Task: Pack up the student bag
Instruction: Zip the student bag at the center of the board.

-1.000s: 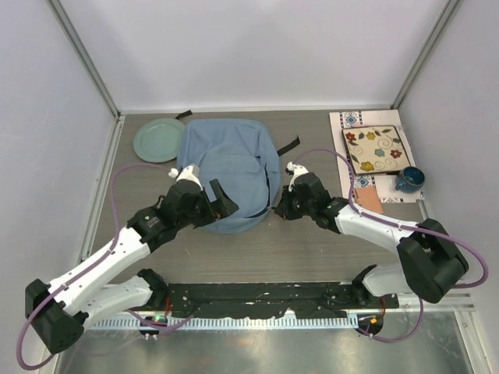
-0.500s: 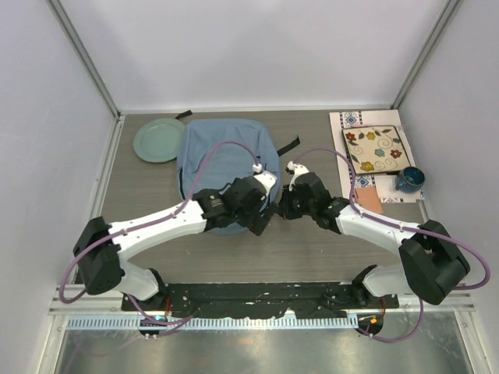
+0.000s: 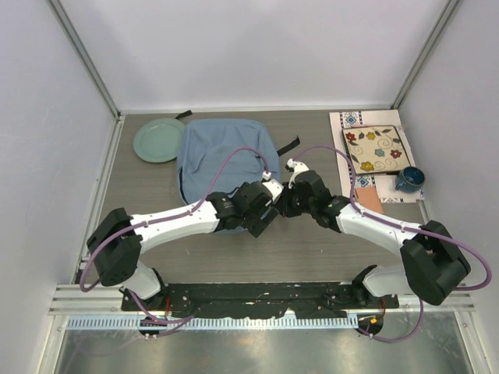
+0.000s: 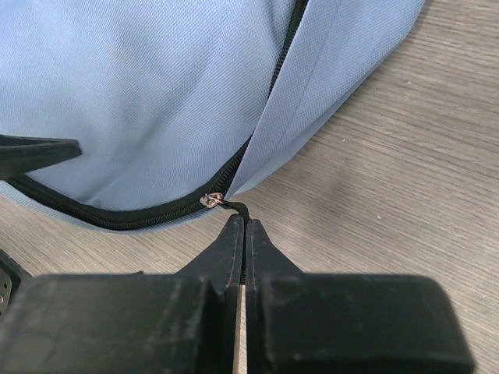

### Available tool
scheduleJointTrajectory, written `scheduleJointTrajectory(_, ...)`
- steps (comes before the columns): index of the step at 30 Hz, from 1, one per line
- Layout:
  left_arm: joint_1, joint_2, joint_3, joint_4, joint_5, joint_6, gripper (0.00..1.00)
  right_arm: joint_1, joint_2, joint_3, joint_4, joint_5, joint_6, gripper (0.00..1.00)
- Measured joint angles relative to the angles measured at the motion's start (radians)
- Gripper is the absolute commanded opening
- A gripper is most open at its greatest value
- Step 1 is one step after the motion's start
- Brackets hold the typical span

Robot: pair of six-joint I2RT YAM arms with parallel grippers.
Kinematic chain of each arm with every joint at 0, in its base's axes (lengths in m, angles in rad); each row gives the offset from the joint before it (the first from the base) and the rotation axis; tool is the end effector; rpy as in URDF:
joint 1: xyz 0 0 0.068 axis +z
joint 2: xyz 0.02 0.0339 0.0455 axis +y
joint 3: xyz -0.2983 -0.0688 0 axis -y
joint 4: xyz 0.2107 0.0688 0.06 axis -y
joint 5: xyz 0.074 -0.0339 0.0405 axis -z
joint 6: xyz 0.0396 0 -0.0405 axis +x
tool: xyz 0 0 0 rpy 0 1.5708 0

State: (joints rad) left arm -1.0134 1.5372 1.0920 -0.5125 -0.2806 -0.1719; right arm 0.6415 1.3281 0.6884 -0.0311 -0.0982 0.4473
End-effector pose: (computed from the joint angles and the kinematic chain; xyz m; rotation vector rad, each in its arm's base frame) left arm 0.1630 -0.2407 0.2834 0.9112 2.3075 -0.1478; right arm 0.1916 0.1479 0.2549 -0.2811 2.3147 0.6811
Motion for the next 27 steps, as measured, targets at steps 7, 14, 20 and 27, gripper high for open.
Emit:
scheduleJointTrajectory(7,0.0,0.033,-0.078,0.093,-0.001,-0.011,0.44,0.0,0.0,0.005,0.0,0.0,0.0,0.01)
scheduleJointTrajectory(14,0.005,0.002,-0.156,0.2,-0.033,-0.058,0.0,0.0,0.001,0.01,-0.001,0.0,0.0,0.01)
scheduleJointTrajectory(20,0.007,-0.084,-0.233,0.266,-0.034,-0.124,0.0,0.0,0.034,0.072,-0.003,0.006,0.001,0.01)
scheduleJointTrajectory(27,0.009,-0.16,-0.301,0.306,-0.034,-0.187,0.0,-0.011,0.141,0.21,-0.071,0.022,0.0,0.01)
